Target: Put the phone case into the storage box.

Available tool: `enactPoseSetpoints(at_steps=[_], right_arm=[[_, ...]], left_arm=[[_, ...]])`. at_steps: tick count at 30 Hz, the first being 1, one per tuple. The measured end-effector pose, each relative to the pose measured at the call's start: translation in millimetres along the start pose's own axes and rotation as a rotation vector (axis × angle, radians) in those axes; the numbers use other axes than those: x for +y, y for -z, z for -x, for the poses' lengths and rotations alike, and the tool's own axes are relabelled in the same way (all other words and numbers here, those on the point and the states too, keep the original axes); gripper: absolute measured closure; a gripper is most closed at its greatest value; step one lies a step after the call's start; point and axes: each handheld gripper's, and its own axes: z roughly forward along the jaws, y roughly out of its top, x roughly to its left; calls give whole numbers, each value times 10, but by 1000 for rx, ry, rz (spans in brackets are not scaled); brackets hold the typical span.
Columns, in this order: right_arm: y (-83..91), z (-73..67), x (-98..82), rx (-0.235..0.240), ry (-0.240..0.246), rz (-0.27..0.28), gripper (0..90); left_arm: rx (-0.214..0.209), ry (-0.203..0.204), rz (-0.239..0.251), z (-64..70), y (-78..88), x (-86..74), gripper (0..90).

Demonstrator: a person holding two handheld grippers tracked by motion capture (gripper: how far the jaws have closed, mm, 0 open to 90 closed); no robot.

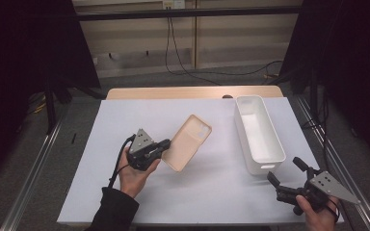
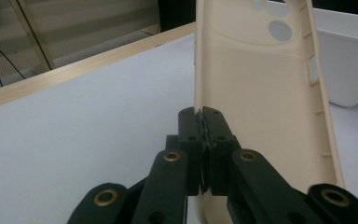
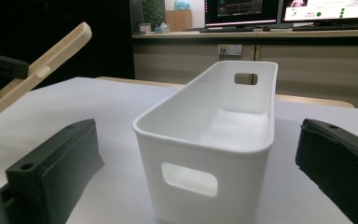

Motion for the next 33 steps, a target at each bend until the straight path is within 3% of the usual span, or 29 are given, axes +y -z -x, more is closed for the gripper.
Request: enactPoseSetpoints(at_steps=[8,23,29,33], right_arm=[[-64,-146,97,28,-28,-8,0],[-240,-348,303,91,-20,13,1],[-389,-449,352,144,-21,-3,27],[-490,-485,407,156,-32,1,48]], left_arm=[[-15,-16,23,94,9,24,877],[4,-39,97,301,3,54,877],[0,-28,108,351,-52,50,877],[-11,-8,100,349,-95,38,877]])
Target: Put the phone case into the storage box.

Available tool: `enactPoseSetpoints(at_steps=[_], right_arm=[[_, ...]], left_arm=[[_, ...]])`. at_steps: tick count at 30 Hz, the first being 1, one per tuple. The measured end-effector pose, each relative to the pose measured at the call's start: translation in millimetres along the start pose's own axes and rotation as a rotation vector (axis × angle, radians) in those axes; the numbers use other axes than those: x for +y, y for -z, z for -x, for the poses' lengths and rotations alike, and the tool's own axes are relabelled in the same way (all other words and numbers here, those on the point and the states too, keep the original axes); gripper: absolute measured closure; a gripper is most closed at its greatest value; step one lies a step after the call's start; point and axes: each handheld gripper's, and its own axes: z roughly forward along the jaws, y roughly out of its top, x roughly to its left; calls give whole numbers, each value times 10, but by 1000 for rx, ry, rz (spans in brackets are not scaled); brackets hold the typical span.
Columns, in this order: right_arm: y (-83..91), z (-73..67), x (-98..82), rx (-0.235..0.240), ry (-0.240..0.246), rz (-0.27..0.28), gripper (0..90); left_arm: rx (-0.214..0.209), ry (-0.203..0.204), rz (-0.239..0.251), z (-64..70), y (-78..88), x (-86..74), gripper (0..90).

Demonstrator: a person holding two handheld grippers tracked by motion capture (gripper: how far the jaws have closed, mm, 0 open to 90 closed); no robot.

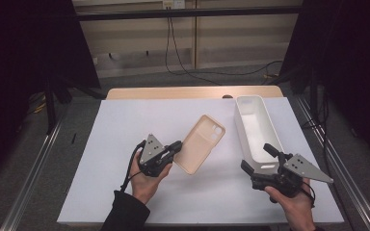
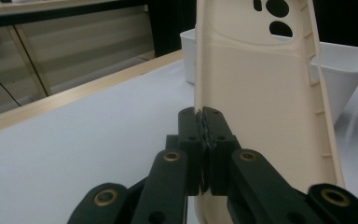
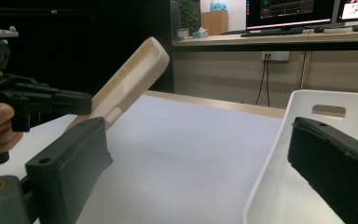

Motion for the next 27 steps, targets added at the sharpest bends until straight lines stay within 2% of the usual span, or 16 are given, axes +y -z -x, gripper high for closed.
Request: enactPoseSetpoints(at_steps=[7,11,16,27], right_arm=[[-197,-37,78,20,-33,-4,116],[-287,-60,135,23,-32,-2,144],[-401,-86,170,17,-42,-9,188],[-565,-189,191,2,-53,-53,300]], left_arm=[[-3,-2,4,48,-70,19,877],[-17,-9,4,88,-139,63,877],[-27,-11,9,151,-187,39,876],[-23,-9,25,134,-177,45,877]])
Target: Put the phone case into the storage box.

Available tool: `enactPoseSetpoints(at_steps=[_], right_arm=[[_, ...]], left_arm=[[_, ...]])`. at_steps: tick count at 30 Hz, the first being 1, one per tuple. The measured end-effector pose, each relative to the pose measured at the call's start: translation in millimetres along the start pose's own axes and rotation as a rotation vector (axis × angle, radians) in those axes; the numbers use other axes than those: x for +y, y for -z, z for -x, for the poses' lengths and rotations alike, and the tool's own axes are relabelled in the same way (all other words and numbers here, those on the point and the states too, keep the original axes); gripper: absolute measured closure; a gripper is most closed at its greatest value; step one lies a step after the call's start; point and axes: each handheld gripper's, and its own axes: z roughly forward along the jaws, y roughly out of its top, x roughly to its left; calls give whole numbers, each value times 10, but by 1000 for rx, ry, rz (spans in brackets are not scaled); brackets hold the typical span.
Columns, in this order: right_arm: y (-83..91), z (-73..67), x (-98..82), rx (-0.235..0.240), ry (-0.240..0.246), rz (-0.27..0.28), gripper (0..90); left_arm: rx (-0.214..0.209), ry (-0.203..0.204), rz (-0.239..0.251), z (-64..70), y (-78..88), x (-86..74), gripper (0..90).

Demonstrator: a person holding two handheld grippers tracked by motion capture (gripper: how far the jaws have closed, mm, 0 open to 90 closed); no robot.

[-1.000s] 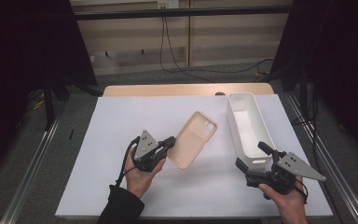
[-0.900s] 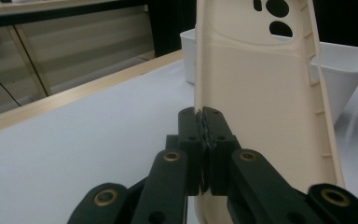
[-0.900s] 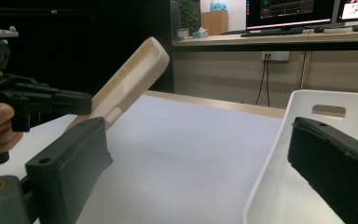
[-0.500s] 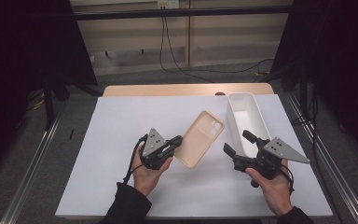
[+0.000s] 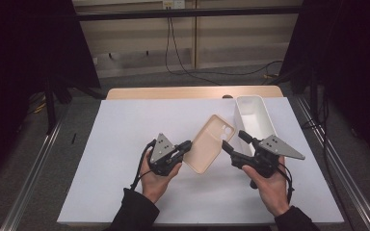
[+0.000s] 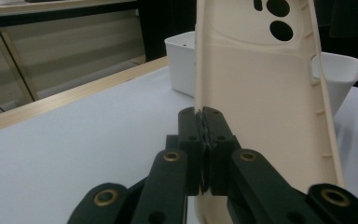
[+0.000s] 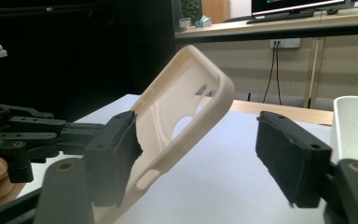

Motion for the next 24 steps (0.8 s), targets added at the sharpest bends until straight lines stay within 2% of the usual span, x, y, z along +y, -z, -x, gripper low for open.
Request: enactPoseSetpoints(at_steps=[5,13,20,24], right_arm=[[-64,-40,-11,2,-19,-22,351],[-130,-5,-17,-5,-55,-26,436],[-146,1,-21,8,-63,-17,555],[-150,-5,-33,22,-53,-22,586]], left_arm=[[0,2,4,-5,2,0,876],[-2,-1,5,11,1,2,876],[-12,-12,2,28,-8,-5,876],[-9,-18,-3,38,-8,-7,876]])
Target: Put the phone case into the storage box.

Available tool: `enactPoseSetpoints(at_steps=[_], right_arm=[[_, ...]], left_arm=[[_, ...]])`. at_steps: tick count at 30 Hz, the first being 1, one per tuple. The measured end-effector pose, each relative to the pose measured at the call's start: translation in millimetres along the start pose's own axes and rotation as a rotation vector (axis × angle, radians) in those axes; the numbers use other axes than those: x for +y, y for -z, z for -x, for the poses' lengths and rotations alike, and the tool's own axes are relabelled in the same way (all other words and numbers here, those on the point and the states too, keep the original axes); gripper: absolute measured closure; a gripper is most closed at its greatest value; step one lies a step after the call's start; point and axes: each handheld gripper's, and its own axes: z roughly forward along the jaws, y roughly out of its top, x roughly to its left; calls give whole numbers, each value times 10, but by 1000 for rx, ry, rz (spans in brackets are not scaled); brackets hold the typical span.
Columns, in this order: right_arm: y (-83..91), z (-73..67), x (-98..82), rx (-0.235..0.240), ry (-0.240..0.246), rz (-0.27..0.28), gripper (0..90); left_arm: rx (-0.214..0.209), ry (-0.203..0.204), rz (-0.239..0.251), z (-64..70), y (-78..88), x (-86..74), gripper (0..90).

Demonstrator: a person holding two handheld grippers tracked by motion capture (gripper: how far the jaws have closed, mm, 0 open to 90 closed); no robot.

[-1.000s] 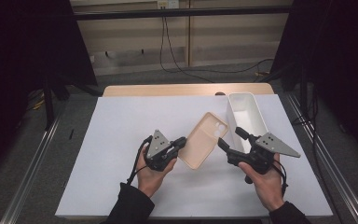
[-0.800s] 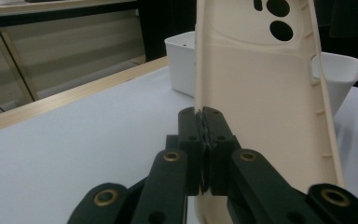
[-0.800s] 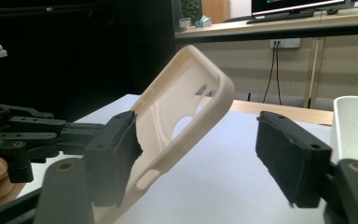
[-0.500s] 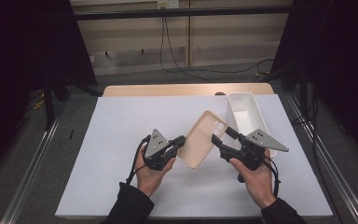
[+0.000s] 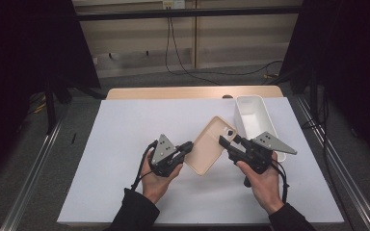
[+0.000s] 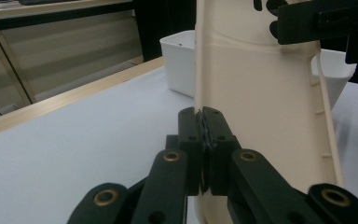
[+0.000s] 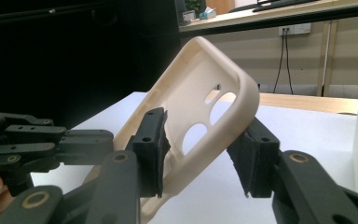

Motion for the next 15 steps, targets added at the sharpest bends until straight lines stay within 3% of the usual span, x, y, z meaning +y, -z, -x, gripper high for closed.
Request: enactPoseSetpoints(at_steps=[15], right_arm=[[8,16,-10,-13,-9,4,668]], left_arm=[[5,-13,-7,13,-23,-26,874]])
